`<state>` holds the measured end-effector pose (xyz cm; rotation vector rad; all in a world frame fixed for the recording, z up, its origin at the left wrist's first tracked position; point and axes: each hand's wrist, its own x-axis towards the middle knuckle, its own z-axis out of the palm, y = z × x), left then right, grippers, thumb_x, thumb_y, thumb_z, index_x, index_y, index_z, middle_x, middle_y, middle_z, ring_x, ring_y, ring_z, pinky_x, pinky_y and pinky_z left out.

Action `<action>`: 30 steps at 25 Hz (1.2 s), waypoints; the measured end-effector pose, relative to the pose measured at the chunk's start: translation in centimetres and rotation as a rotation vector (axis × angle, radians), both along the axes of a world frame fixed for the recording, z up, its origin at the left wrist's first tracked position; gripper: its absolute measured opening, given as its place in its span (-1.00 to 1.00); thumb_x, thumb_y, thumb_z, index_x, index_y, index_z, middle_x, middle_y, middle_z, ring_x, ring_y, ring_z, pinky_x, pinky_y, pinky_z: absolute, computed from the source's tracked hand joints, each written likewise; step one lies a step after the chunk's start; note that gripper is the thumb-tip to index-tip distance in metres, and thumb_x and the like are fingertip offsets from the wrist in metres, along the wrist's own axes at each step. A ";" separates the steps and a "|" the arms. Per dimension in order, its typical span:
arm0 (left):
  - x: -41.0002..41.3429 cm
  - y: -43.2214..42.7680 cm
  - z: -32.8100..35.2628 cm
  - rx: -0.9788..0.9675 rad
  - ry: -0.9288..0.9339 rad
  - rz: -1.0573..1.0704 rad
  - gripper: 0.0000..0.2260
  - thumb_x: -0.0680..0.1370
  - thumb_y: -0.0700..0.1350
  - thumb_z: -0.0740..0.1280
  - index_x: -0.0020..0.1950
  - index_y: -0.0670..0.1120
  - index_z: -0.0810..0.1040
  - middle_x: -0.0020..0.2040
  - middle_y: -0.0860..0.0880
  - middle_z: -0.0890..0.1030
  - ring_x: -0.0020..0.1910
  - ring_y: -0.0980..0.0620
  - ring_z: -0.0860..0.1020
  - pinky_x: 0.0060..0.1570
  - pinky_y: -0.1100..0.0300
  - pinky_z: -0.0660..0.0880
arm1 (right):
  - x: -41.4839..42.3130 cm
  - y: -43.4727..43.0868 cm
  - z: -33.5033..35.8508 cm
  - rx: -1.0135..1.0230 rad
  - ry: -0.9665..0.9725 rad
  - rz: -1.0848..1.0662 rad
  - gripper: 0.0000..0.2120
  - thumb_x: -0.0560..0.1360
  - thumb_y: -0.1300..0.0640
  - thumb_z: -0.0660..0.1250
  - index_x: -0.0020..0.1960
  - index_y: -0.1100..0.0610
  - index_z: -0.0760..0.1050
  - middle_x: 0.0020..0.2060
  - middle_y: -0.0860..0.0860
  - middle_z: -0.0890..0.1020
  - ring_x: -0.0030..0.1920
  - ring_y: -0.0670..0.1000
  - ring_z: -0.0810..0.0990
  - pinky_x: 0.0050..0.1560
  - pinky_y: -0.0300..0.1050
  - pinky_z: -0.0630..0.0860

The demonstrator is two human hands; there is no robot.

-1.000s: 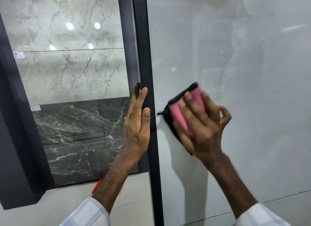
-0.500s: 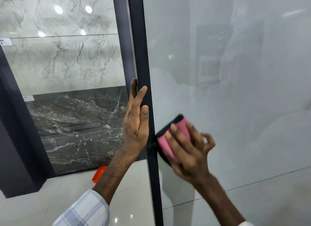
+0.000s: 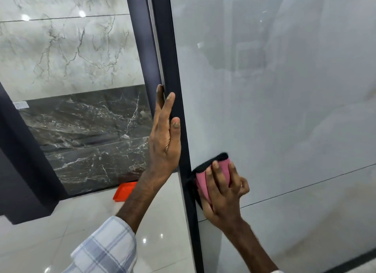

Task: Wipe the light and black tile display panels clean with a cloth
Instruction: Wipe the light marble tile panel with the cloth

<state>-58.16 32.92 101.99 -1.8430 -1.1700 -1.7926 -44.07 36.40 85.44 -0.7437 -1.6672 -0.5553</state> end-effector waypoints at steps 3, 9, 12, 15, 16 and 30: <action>0.5 0.1 -0.6 0.002 -0.027 -0.012 -0.57 0.73 -0.14 0.08 0.62 -0.02 0.16 0.64 -0.34 0.18 0.66 -0.17 0.16 0.61 0.10 0.15 | 1.3 1.5 7.3 -0.003 0.161 -0.026 -0.23 0.46 0.06 0.40 0.61 0.10 0.21 0.63 0.05 0.21 0.61 0.19 0.13 0.18 0.25 0.25; 1.0 0.4 -2.9 -0.007 -0.031 -0.059 -0.61 0.76 -0.12 0.09 0.59 -0.11 0.19 0.64 -0.40 0.05 0.67 -0.09 0.03 0.62 0.09 0.06 | -1.1 1.1 10.8 -0.039 0.304 -0.066 -0.36 0.62 -0.01 0.25 0.62 0.13 0.14 0.62 0.10 0.22 0.61 0.21 0.15 0.28 0.22 0.24; 1.1 0.6 -3.4 -0.040 -0.081 -0.093 -0.57 0.76 0.10 0.04 0.60 -0.05 0.20 0.66 -0.37 0.07 0.68 -0.17 0.06 0.62 0.05 0.11 | -2.8 -1.6 1.3 -0.116 0.174 -0.037 -0.35 0.66 -0.05 0.15 0.67 0.07 0.00 0.67 -0.02 -0.01 0.61 0.22 0.10 0.25 0.26 0.26; 1.4 0.8 -3.3 0.007 -0.074 -0.110 -0.57 0.76 0.07 0.04 0.59 -0.09 0.20 0.65 -0.39 0.04 0.68 -0.12 0.04 0.62 0.05 0.11 | -2.6 -3.1 -4.4 -0.221 0.118 -0.018 -0.26 0.64 -0.06 0.17 0.69 0.02 -0.11 0.68 -0.04 -0.04 0.57 0.27 0.14 0.19 0.29 0.31; 1.4 0.9 -3.3 0.017 -0.073 -0.114 -0.59 0.77 0.03 0.06 0.58 -0.10 0.21 0.64 -0.41 0.05 0.68 -0.11 0.03 0.63 0.03 0.10 | -2.1 -2.5 -3.9 -0.218 0.125 -0.025 -0.24 0.62 -0.06 0.20 0.69 0.02 -0.11 0.68 -0.04 -0.03 0.56 0.28 0.16 0.18 0.28 0.31; 1.6 1.2 -3.4 0.041 -0.072 -0.162 -0.59 0.69 -0.25 0.10 0.55 -0.16 0.19 0.60 -0.50 0.05 0.65 -0.20 0.02 0.64 -0.07 0.07 | -3.4 -2.8 -5.5 -0.495 0.485 -0.030 -0.25 0.59 -0.07 0.18 0.67 0.01 -0.08 0.67 -0.14 -0.06 0.62 0.15 0.06 0.34 0.31 0.20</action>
